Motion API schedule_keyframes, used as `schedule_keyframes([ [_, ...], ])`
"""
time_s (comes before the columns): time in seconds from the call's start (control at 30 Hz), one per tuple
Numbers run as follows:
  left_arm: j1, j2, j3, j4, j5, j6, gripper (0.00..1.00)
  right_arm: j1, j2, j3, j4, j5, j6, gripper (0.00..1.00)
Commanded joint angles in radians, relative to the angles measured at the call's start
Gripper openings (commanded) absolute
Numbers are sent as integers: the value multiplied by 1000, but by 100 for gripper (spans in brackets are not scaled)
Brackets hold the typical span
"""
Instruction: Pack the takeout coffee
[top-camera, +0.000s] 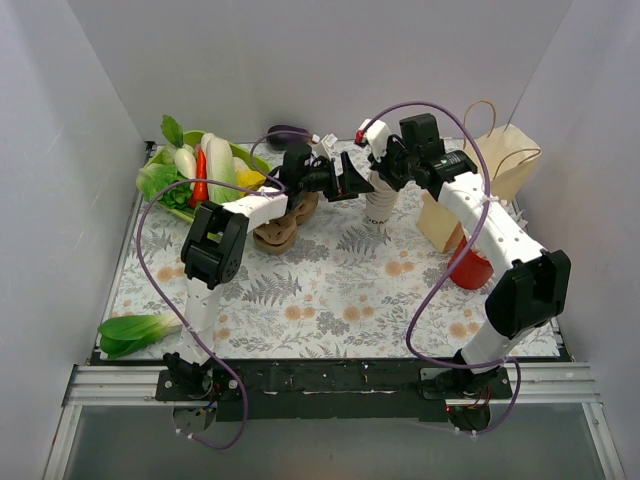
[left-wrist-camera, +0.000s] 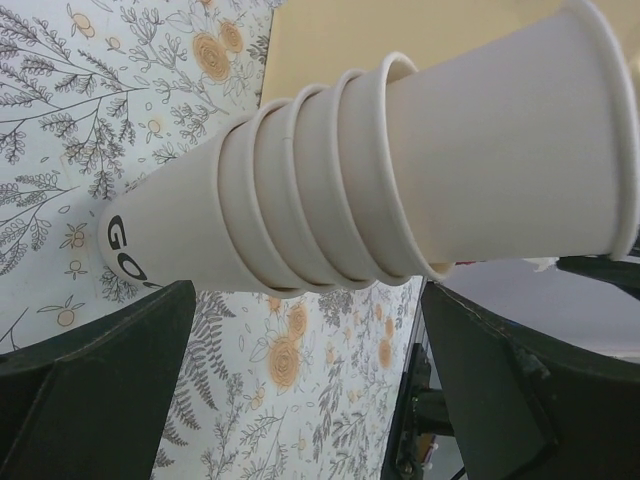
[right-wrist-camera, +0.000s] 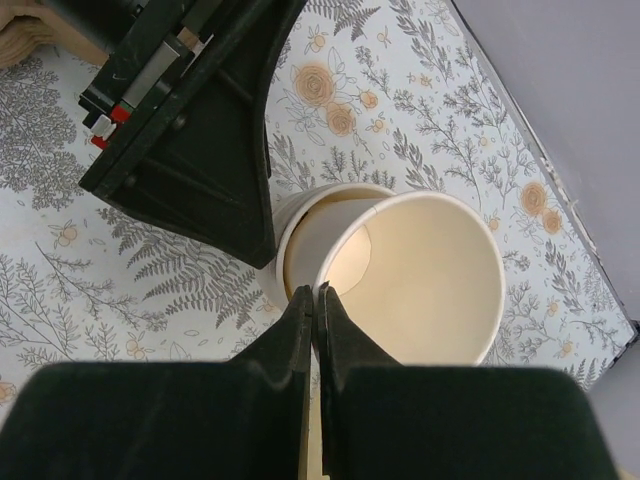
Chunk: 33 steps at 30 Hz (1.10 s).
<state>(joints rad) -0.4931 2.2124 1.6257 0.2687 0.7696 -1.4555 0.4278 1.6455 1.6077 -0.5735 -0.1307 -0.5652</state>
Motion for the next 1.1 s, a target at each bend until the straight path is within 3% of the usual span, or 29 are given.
schedule_keyframes([
  [0.0,-4,-8,31,-14,6,40,98,3,-53,67,14,22,-13,1],
  [0.27,16,-39,154,-45,76,90,98,3,-75,225,-84,42,-64,1],
  [0.5,76,-195,119,-179,31,161,98,12,-165,222,-166,-39,-110,1],
  [0.67,123,-338,66,-385,-77,355,98,61,-291,-21,-232,-274,-275,1],
  [0.7,123,-370,74,-496,-111,433,98,83,-312,-73,-233,-300,-323,1],
  [0.87,143,-503,27,-669,-255,550,98,231,-409,-427,-126,-267,-584,1],
  [1.07,151,-542,65,-957,-441,729,98,261,-392,-551,-31,-291,-634,1],
])
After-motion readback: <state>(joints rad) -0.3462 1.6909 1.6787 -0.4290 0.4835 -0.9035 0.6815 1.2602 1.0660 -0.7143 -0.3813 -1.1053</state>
